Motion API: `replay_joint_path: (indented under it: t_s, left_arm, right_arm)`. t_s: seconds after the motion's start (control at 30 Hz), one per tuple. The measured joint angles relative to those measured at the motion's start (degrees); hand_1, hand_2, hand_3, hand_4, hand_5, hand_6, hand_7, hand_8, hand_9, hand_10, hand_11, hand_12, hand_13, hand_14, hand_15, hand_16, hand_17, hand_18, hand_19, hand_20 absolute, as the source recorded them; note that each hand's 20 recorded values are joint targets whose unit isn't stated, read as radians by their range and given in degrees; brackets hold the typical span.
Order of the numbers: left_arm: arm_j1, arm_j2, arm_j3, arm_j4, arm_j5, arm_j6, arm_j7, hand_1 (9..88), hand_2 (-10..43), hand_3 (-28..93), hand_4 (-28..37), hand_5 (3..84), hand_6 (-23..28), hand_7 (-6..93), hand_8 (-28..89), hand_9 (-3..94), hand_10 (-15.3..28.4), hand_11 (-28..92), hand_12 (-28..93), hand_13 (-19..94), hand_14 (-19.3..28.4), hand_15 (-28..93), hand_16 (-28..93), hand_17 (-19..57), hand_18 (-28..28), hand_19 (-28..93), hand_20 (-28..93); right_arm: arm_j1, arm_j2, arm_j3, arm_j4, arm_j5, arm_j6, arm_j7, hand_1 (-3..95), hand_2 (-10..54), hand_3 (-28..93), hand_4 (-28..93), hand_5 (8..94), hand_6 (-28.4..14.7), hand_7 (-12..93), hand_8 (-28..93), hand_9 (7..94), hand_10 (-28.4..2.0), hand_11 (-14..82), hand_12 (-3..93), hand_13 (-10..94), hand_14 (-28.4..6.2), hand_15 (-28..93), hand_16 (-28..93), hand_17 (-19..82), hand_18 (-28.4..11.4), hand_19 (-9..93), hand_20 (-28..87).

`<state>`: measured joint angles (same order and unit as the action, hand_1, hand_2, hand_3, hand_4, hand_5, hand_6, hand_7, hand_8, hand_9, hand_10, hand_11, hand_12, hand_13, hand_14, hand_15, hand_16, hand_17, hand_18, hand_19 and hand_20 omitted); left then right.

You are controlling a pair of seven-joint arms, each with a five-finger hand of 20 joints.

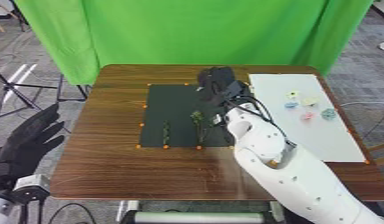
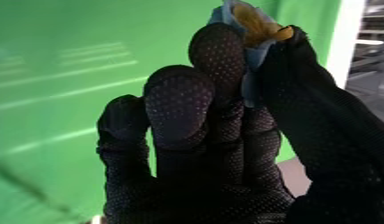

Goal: Arrange flowers

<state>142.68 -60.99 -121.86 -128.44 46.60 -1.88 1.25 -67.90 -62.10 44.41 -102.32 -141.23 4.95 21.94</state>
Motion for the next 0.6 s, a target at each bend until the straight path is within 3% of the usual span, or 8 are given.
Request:
replay_joint_path:
  t_s: [0.27,0.6]
  left_arm:
    - [-0.5,0.56,0.19,0.05,0.00,0.15,0.03,24.7,-4.1,69,-26.4,21.0,0.3,17.5,-9,15.4,7.8,8,22,11,10.6,11,10,-12.1,16.7,32,10]
    - [-0.5,1.10,0.52,0.24,-0.07,0.56,-0.16,24.5,-4.0,69,-26.4,20.9,0.3,17.6,-9,15.4,7.8,8,22,11,10.5,11,10,-12.0,16.6,32,10]
  right_arm:
    - [0.6,-7.4,-7.0,3.3,-3.3,-7.2,-2.6,46.6,-9.5,83,-25,70.2,0.9,51,-1,83.4,-7.5,28.6,49.6,73,-5.8,66,31,29,-21.2,86,56]
    - [2.2,-10.4,-14.0,8.5,-5.9,-6.1,-2.1,46.4,-9.5,83,-26,70.0,1.1,51,0,83.5,-7.2,27.9,49.8,73,-5.5,66,31,29,-21.1,86,56]
